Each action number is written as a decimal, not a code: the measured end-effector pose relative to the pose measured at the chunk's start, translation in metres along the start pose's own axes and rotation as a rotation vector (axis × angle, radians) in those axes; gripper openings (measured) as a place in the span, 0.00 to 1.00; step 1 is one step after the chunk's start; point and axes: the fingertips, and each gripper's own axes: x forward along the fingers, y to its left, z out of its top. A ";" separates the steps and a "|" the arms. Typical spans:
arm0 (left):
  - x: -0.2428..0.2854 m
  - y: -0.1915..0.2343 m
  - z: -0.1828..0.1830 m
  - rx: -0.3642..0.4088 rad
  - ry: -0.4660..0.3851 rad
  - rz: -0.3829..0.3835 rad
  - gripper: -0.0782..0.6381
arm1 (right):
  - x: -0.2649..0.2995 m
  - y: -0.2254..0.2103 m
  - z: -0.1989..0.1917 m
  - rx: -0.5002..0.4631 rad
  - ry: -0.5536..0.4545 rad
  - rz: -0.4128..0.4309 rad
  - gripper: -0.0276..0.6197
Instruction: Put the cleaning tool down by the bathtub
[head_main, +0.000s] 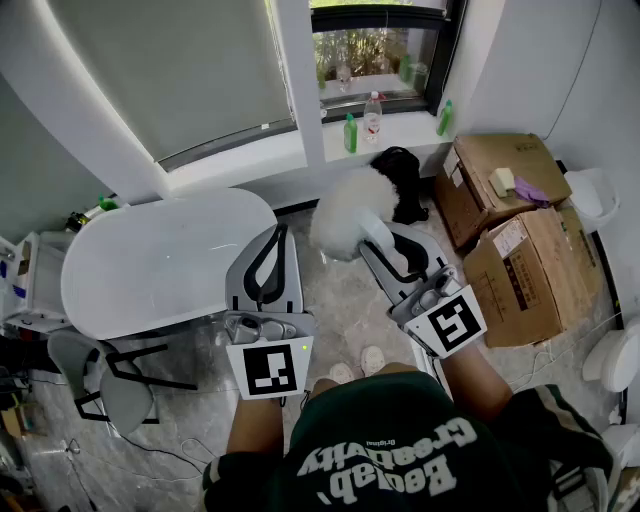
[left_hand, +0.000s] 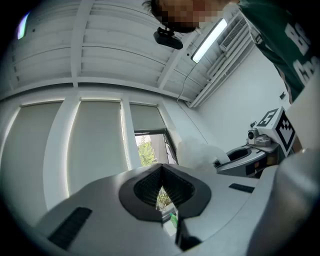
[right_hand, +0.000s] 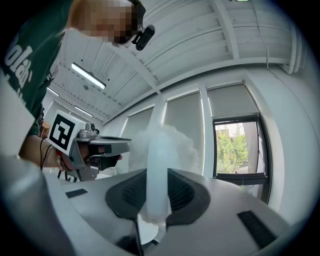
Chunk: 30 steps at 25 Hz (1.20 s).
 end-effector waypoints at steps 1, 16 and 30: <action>0.001 0.001 -0.002 0.001 0.007 0.003 0.12 | 0.000 0.000 0.001 -0.002 -0.001 0.002 0.18; 0.007 0.011 -0.012 -0.040 0.026 0.044 0.12 | 0.001 -0.005 -0.002 -0.011 -0.007 0.026 0.18; 0.035 -0.024 -0.001 -0.037 0.001 0.059 0.12 | -0.019 -0.046 -0.010 -0.001 -0.026 0.027 0.18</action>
